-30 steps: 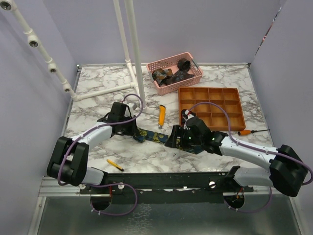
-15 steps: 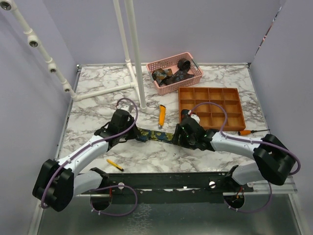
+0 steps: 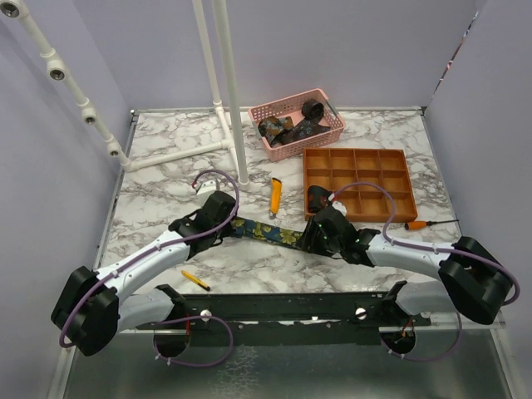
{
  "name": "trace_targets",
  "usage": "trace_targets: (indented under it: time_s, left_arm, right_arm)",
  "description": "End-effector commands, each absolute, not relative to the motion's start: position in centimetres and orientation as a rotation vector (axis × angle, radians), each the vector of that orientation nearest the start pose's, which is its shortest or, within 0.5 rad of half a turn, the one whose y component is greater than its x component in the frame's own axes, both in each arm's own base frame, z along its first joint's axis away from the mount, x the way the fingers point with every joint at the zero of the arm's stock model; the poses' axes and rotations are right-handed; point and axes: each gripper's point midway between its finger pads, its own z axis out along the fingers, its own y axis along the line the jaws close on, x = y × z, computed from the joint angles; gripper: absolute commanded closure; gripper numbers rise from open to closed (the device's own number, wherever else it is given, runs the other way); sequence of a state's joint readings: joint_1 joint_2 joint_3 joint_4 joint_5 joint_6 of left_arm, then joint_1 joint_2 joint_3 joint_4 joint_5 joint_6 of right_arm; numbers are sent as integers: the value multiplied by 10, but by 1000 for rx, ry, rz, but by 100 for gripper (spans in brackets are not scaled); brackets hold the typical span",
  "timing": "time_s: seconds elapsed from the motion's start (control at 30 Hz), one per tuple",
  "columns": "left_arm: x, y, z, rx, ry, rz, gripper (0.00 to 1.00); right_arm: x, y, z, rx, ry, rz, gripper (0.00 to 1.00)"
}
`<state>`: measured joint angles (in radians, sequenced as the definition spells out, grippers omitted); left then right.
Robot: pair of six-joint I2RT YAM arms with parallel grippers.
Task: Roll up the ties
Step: Roll the tie at the center of the board.
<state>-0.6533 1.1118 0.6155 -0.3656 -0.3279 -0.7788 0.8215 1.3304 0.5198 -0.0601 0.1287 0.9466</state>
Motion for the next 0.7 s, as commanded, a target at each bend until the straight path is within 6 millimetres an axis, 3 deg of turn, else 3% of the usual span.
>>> trace_targets:
  time_s: [0.0, 0.3, 0.6, 0.67]
  left_arm:
    - [259, -132, 88, -413, 2292, -149, 100]
    - [262, -141, 68, -426, 2343, -112, 100]
    - [203, -150, 41, -447, 2459, -66, 100]
    - [199, -147, 37, -442, 2462, -16, 100]
  right_arm:
    - [129, 172, -34, 257, 2854, 316, 45]
    - [115, 166, -34, 218, 2903, 320, 46]
    - [89, 162, -16, 195, 2951, 414, 46]
    - [88, 161, -13, 189, 2948, 414, 46]
